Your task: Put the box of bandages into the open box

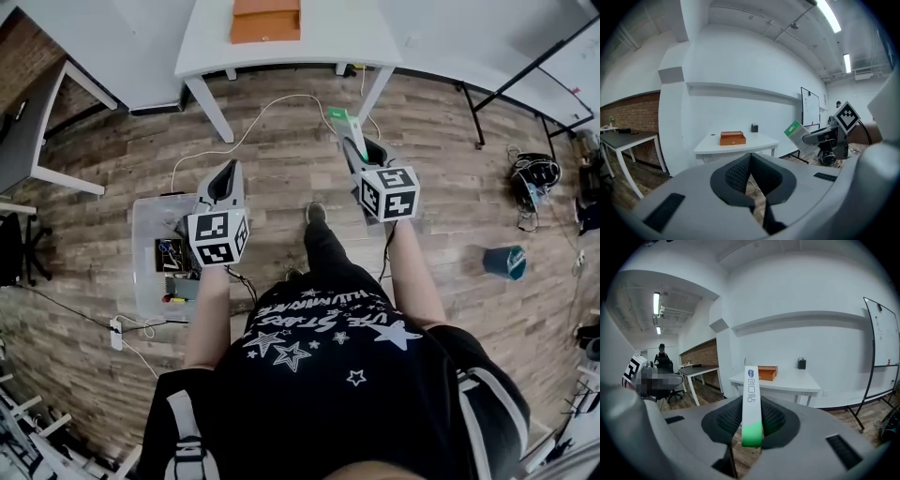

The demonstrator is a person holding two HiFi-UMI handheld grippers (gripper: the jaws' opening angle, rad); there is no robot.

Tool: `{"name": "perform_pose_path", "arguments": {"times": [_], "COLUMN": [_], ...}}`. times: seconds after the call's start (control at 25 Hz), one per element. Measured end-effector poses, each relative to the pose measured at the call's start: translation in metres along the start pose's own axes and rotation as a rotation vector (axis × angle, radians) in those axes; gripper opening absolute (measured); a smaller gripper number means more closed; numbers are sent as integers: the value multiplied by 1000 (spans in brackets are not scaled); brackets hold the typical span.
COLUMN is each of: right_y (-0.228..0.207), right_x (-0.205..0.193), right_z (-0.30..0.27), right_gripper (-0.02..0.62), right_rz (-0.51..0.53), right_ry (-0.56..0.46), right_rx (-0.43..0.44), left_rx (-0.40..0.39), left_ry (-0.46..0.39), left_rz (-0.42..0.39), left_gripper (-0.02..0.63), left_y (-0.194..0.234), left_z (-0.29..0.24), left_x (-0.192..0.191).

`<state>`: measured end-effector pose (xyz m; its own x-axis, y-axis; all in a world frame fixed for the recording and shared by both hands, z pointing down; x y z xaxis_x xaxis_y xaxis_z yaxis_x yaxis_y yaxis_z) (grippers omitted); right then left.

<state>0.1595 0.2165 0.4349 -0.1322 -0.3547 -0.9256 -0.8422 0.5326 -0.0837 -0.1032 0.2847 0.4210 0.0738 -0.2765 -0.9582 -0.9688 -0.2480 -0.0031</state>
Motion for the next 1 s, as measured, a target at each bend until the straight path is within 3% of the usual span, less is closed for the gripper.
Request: {"name": "perform_pose_path", "arguments": {"times": [0.2, 0.6, 1.0], "right_y": [-36, -141, -210], "right_x": [24, 82, 112], "right_z": [-47, -152, -227], "right_gripper": [110, 110, 110], "right_rz": [16, 0, -4], "right_ry": [-1, -7, -15], "right_rx": [7, 11, 76], "left_rx": [7, -1, 36], "left_ry": [2, 1, 9], "left_rz": [-2, 29, 21], "left_gripper": [20, 18, 19], "left_y": [13, 26, 25], "left_z": [-51, -200, -291], "left_x": [16, 68, 95]}}
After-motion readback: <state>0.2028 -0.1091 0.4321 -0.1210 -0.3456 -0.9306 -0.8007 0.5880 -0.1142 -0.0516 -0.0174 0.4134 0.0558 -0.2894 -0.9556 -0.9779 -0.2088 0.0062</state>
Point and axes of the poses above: the fingertips, and each gripper's own axes: z backward along the fingers, y to its left, x out of its top, the point moved 5 cm from there along z, backward along the fingers, and after that the axes turned 2 degrees about x, right-handed, at the moved point
